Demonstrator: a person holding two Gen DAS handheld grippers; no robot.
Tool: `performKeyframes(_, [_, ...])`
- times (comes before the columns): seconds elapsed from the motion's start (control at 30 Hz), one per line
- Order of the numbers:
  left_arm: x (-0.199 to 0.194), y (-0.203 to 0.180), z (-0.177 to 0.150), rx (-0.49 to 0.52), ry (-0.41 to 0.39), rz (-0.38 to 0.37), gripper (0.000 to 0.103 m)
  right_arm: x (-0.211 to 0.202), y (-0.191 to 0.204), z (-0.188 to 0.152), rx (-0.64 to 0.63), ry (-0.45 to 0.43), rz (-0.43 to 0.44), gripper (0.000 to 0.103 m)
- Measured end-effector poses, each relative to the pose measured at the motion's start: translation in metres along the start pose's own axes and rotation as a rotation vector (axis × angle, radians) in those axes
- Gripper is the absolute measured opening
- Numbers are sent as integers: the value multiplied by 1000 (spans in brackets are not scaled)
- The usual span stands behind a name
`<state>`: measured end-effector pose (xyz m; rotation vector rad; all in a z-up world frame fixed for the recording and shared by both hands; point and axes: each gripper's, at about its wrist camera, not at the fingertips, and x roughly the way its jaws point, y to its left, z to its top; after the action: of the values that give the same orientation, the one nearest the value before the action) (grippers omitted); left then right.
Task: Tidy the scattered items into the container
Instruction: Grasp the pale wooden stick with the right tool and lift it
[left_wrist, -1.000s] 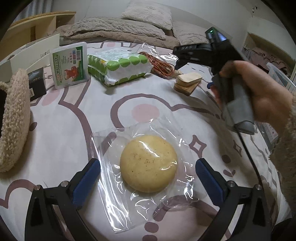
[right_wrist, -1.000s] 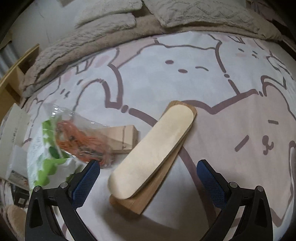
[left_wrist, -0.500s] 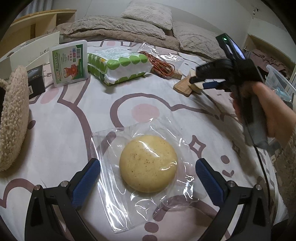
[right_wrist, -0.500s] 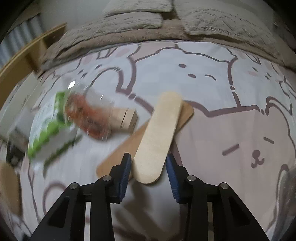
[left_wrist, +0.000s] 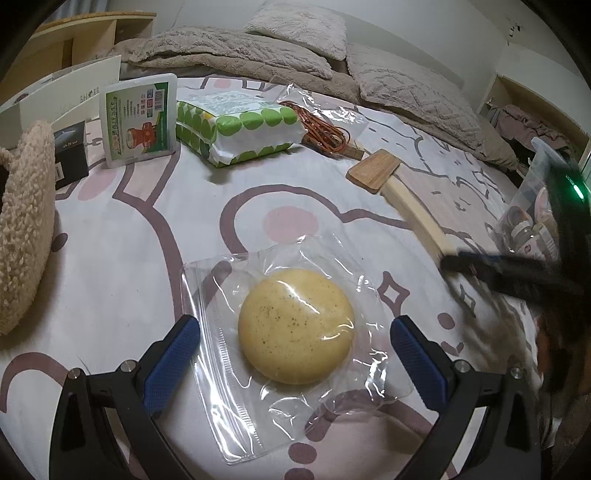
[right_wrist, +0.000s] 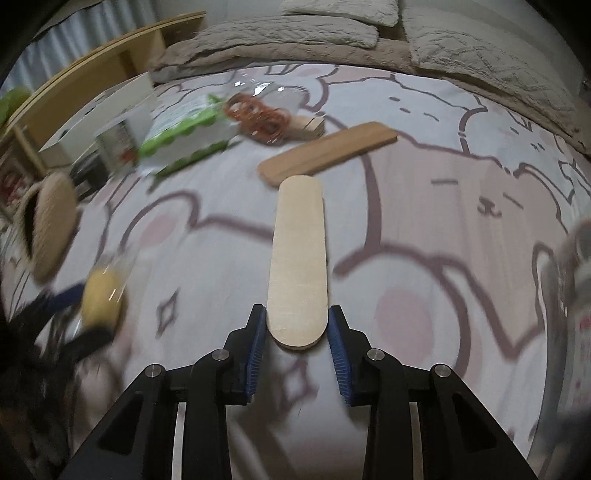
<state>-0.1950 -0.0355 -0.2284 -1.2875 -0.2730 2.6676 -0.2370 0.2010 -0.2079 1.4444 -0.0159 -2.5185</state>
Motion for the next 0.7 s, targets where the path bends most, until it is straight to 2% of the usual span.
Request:
performKeyframes(0.13, [0, 2, 0, -20, 1, -21, 103, -18, 11, -31, -1, 5, 38, 34])
performKeyframes(0.37, [-1, 2, -1, -5, 0, 0, 103, -40, 29, -81, 10, 21, 86, 34])
performKeyframes(0.47, [0, 1, 0, -4, -1, 2, 103, -49, 42, -98, -36, -16, 27, 34])
performKeyframes(0.57, [-1, 0, -1, 7, -4, 18, 103, -54, 43, -102, -8, -63, -14, 35])
performKeyframes(0.6, [0, -1, -1, 11, -5, 24, 103, -54, 42, -101, -1, -78, -39, 40])
performKeyframes(0.63, [0, -2, -1, 15, -6, 29, 103, -54, 42, -100, 6, -97, -75, 65])
performKeyframes(0.7, [0, -2, -2, 18, -7, 36, 103, -57, 41, -97, 31, -151, -122, 96])
